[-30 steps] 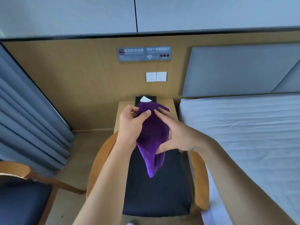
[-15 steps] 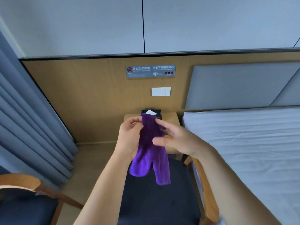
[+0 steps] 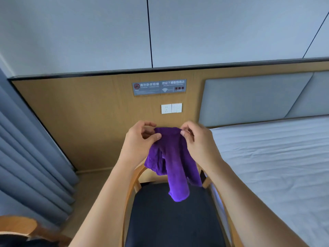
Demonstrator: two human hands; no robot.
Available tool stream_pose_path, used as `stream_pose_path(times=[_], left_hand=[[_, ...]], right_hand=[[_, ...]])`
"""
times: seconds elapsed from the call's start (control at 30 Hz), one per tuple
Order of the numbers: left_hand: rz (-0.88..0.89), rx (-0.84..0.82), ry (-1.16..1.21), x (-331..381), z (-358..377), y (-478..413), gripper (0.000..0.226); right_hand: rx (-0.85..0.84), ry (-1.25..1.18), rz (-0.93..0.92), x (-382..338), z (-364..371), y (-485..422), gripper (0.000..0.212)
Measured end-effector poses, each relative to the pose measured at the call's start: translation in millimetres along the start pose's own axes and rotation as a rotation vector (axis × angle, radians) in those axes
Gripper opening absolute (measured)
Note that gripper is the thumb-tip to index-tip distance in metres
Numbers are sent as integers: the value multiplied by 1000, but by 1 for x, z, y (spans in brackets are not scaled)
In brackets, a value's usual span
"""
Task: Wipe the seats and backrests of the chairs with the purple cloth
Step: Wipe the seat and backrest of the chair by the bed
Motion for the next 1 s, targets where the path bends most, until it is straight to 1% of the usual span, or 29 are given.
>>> stream_pose_path(times=[0.1,0.17,0.33,0.37,0.4,0.47,0.5,0.57,0.63,0.7,0.73,0.8,0.87,0.93,0.97,1.0], left_hand=[[136,-62,-236,17,7,-5,24],[200,-114,-327,23,13,-6,26],[225,-173,-433,19,18,-13,31],[237,-168,-443,19,16,-15,31],[252,-161,-448,20,14,-17,31],[282,-157,-453,20,10,-20,29],[289,-163,-453,19,9,-21,29],[254,-178,-416,16,6,-22,29],[142,-242,-333,8,6,-22,32],[39,-373,-288,0,9,-20,36],[10,-431,-297,-2,11,-19,36],[-3,-472,-370,-4,12,-20,30],[50,-428,-453,-3,9,-26,22],[150,-305,-472,2,3,-31,15],[191,-250,-443,5,-1,-32,10],[217,-220,-406,6,-4,-32,7]], right_hand=[[-31,70,-28,-4,5,-7,8],[-40,93,-27,-5,10,-8,9],[-68,156,-51,-2,19,-11,13],[-76,183,-60,-2,20,-11,18],[-104,210,-59,0,22,-12,28],[-216,260,-69,4,27,-10,51],[-273,264,-84,7,29,-8,50],[-371,182,-74,13,30,-7,30],[-444,43,-24,18,28,-9,29],[-514,-59,35,21,29,-9,27],[-546,-94,65,22,30,-8,25],[-611,-111,126,24,32,-3,27],[-658,-19,172,31,34,2,42],[-670,108,167,40,31,6,58],[-678,130,160,45,29,7,57],[-693,107,158,48,27,8,51]])
Point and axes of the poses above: each hand's wrist, its own y-axis away from the middle knuckle, its own z-axis out of the palm, x = y × z, the point moved 7 cm from there along -y, towards the middle knuckle, and after that the axes turned 1 degree about z, right-handed, at the moved point
